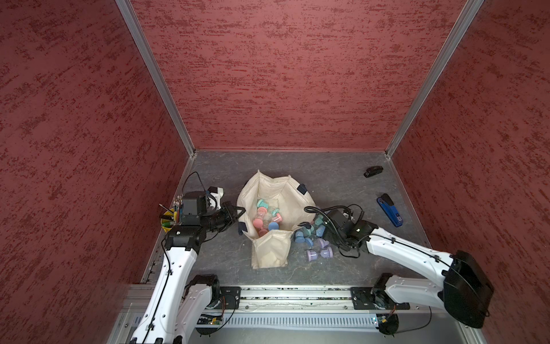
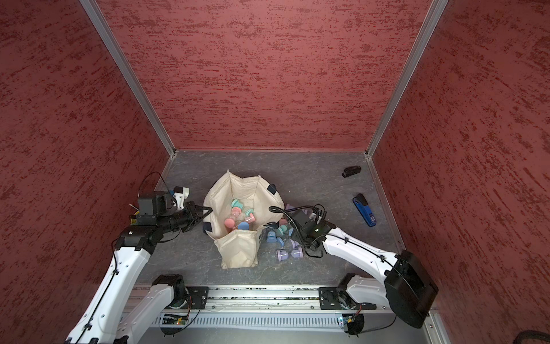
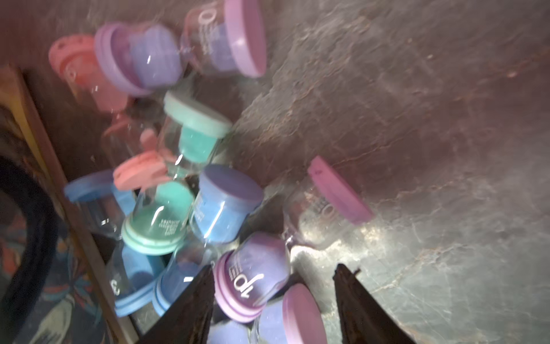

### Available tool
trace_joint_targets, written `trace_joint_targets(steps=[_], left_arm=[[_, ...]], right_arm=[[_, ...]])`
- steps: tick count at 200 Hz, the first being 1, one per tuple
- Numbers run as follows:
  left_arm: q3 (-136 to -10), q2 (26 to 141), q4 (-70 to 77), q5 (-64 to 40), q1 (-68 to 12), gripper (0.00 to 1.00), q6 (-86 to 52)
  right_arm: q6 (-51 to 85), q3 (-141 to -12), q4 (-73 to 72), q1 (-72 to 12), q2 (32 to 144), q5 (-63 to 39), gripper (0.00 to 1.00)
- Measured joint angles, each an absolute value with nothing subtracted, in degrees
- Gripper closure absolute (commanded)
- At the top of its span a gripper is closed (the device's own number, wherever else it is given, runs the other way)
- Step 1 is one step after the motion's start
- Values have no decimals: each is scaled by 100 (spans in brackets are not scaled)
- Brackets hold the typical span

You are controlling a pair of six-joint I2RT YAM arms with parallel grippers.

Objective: Put the hourglass into the canvas bag
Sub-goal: Pick up the hourglass from the center of the board.

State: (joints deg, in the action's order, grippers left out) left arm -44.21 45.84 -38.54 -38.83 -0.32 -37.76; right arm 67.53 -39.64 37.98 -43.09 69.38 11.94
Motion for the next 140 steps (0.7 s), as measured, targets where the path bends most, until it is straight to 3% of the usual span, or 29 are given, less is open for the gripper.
trace_joint_targets(steps=[140], left_arm=[[-4416,4648,-3795,-3916,-32,100,-3774]], right_arm=[[7706,-3479,2971,-3868,7074,1256,48]])
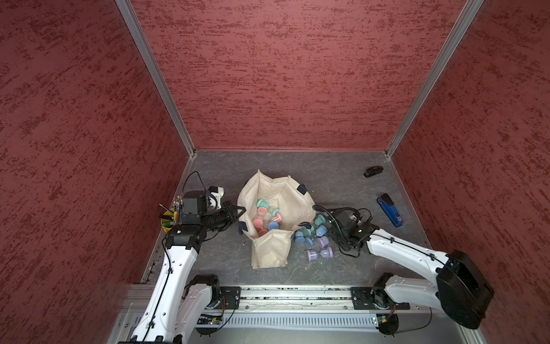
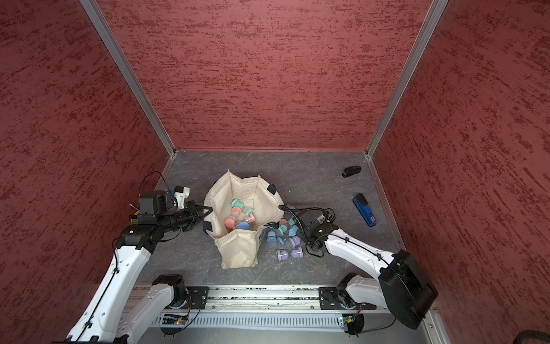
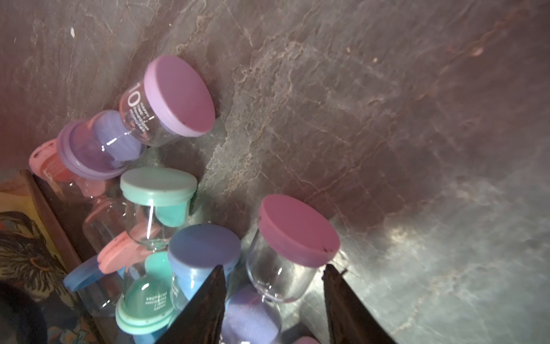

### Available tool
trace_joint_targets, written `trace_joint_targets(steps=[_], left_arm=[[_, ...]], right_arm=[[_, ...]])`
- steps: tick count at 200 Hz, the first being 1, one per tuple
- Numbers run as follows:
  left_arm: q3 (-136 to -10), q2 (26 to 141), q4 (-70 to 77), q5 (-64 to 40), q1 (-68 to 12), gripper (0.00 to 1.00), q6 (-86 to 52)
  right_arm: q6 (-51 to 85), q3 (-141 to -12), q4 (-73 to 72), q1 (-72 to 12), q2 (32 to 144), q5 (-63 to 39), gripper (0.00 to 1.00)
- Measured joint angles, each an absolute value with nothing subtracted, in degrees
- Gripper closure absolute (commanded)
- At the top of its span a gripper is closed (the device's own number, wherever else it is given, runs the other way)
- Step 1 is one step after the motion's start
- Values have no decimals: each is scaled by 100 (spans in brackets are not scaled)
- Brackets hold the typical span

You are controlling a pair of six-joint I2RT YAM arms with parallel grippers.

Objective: Put the hourglass into the canvas bag
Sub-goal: Pick up the hourglass from the center of the board.

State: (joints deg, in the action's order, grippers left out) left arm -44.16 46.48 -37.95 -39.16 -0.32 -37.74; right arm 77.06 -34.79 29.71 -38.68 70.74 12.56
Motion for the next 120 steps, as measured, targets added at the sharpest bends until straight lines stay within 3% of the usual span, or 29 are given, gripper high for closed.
trace_joint_targets(steps=[98,120], left_arm=[[-4403,4635,-3785,-3916,-32,100,-3769],[-4388,4606,-3787,-3913,-32,100,-3769]], right_arm=[[7413,-3481,2720,-3035,7430,1251,55],[7168,-3566,2711,-2845,7526,1253,49]])
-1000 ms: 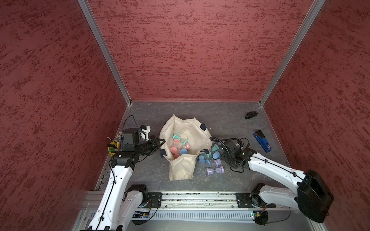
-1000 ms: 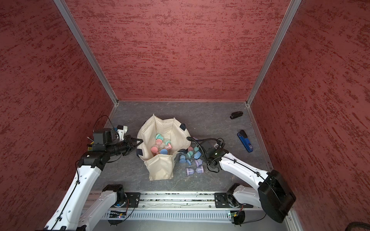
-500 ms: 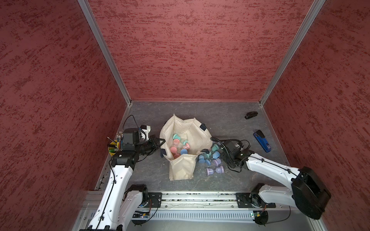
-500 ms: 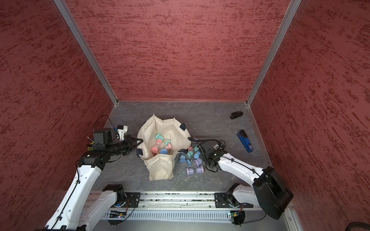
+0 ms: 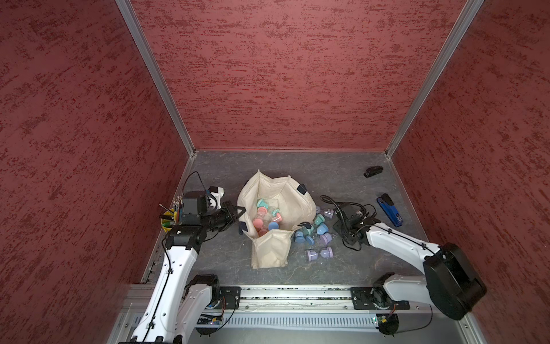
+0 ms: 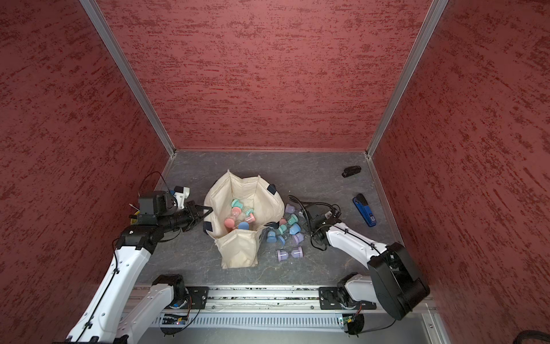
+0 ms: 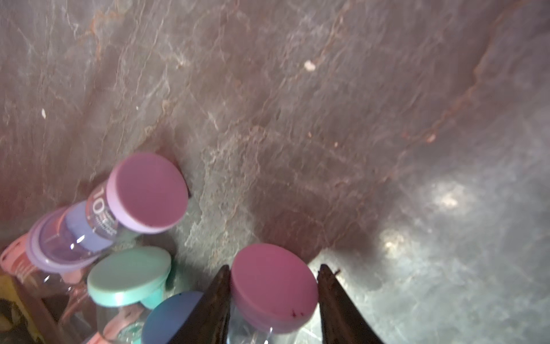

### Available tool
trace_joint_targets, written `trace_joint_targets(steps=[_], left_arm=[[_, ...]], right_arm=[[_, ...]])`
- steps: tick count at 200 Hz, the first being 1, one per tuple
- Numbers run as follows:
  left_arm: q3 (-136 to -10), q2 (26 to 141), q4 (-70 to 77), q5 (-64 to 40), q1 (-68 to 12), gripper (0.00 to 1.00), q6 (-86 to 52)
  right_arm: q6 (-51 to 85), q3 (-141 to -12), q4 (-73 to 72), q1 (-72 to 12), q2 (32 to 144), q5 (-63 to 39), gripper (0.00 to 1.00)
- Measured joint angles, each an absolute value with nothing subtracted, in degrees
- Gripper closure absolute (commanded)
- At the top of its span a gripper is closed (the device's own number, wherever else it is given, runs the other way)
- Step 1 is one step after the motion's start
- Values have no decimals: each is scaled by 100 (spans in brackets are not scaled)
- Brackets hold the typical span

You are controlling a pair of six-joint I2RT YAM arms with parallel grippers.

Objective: Put the hourglass into the canvas bag
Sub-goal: Pick up the hourglass from the center of the board.

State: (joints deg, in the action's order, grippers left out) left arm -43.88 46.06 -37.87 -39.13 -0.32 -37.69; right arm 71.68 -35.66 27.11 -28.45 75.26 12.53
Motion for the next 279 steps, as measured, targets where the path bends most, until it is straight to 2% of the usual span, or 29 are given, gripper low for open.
trace_joint_targets(steps=[58,99,189,231,279], left_arm=[[-4381,4600,-3776,-3916,-32,100,-3769],[-4370,4600,-3758,-3916,-32,100,-3769],[-4368,4569,-3767,-3913,-32,100,-3769],[-4368,4576,-3767,-3913,-32,100,-3767],[-4368,4578,-3767,-3913,-30,100,-3763]], right_arm=[[6847,-3726,3079,-2794,7085,1372,39],[6904,-3680,3017,-2943,6967,1264,40],[7166,-3575,2604,-3068,7487,1015,40],[7199,-3583,2484,-3068,7891,1024,42],[7105,-3673,2379,-2912,8042,1037,53]])
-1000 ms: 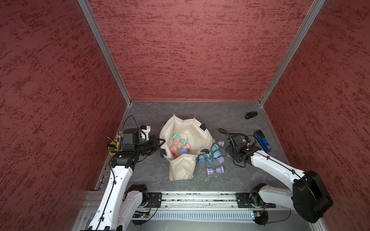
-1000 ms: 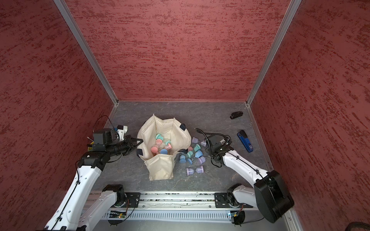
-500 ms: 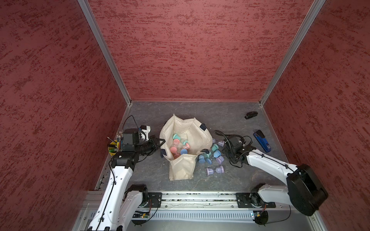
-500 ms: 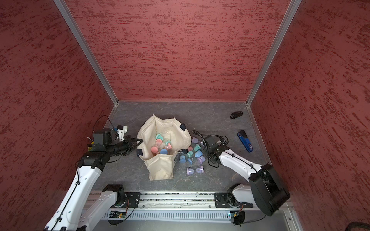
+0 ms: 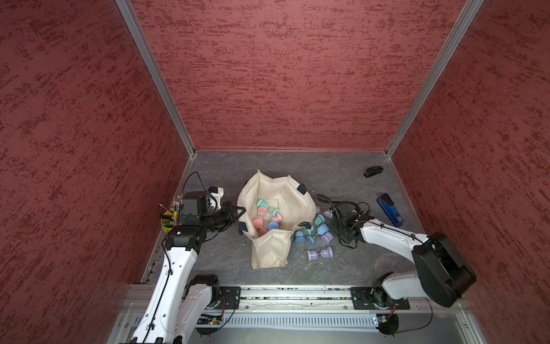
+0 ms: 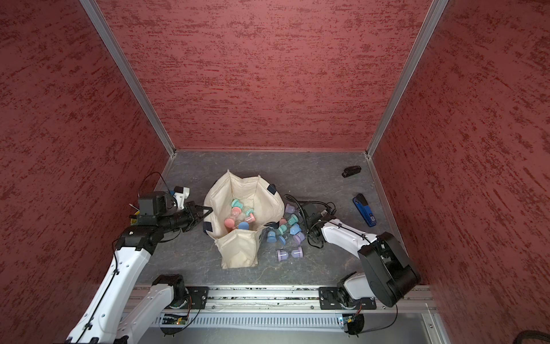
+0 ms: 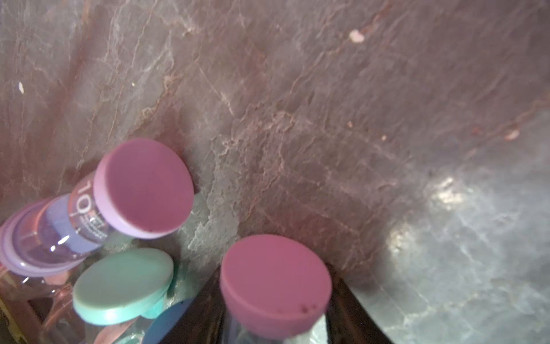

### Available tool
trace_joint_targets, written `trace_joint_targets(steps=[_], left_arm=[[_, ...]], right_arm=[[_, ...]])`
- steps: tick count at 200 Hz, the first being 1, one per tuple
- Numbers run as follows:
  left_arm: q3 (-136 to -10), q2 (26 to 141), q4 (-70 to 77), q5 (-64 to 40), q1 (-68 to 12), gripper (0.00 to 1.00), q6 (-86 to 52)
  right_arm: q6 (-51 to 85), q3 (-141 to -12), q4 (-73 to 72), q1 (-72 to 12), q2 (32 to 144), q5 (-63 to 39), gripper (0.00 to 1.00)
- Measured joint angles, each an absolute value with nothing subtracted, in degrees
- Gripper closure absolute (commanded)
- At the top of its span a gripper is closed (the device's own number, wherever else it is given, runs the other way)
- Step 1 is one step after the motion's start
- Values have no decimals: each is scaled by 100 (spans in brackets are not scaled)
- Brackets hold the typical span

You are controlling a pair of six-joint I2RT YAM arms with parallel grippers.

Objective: Put the hourglass into the canvas bag
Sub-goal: Pick up the hourglass from the center of the board.

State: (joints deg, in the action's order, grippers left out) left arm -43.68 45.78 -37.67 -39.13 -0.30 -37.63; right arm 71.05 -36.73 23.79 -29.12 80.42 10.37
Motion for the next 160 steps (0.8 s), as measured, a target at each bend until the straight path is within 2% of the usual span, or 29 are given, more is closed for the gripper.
trace_joint_targets(steps=[69,129,160], left_arm=[[-4368,4584,-3765,-3913,-27,100,-3747],[-4368,4582,-3767,-3913,-27,100,-3747],[-4366,4582,-3765,-3916,-27,100,-3747]], right_arm=[[6941,-3669,2405,-2705,7977,1160,77],[6626,-3730,2668,-2685,7343,1461,83],[6383,-4209,3024,-2683,6842,1697,84]])
